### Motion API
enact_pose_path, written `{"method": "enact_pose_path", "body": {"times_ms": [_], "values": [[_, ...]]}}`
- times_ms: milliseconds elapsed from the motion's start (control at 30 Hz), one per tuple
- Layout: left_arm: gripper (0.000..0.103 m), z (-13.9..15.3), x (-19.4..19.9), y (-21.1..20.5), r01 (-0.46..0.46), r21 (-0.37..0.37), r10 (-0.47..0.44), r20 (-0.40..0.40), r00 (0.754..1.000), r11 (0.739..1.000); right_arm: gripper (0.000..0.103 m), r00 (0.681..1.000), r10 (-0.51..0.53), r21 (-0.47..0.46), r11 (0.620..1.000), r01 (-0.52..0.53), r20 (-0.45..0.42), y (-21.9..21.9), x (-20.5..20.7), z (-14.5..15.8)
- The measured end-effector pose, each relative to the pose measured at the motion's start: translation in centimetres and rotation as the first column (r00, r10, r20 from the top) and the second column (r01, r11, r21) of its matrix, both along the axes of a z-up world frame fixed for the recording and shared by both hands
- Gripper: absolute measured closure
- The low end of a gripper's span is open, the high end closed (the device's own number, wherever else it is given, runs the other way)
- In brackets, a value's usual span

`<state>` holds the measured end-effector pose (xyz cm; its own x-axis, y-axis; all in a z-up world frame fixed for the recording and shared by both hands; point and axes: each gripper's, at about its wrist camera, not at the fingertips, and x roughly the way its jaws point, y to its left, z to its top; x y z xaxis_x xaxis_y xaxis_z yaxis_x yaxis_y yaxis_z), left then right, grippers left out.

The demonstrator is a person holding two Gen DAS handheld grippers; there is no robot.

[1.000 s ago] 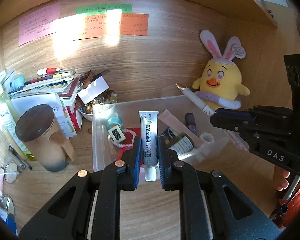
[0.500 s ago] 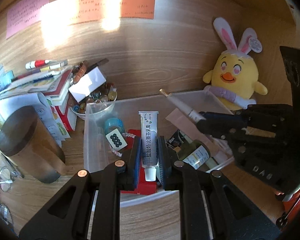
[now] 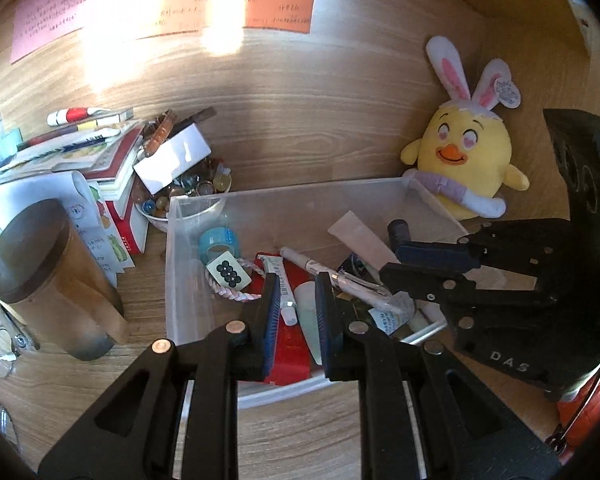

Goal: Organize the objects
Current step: 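Carry the white pen and ointment tube into the clear box and release both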

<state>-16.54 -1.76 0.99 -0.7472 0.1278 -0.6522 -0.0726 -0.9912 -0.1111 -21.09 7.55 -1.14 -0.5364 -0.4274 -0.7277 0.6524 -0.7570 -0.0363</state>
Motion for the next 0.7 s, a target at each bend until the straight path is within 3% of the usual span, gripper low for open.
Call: {"method": "enact_pose_path", "body": {"times_ms": [233, 333, 700], "values": [[0.084, 0.9, 2.0, -0.1, 0.005, 0.005, -0.005, -0.037, 0.999, 1.0, 0.082, 1.0, -0.021, -0.067, 0.998, 0.021, 0.002, 2.0, 1.6, 1.4], [0.064, 1.2, 3.1, -0.1, -0.001, 0.0, 0.001, -0.059, 0.998, 1.0, 0.077, 1.0, -0.029, -0.094, 0.995, 0.028, -0.009, 2.7, 2.4, 1.9], [0.027, 1.8, 6.4, 1.0, -0.014, -0.037, 0.009, -0.142, 0.99, 0.999, 0.03, 0.986, -0.125, -0.142, 0.984, 0.109, -0.108, 5.0, 6.2, 2.8]]}}
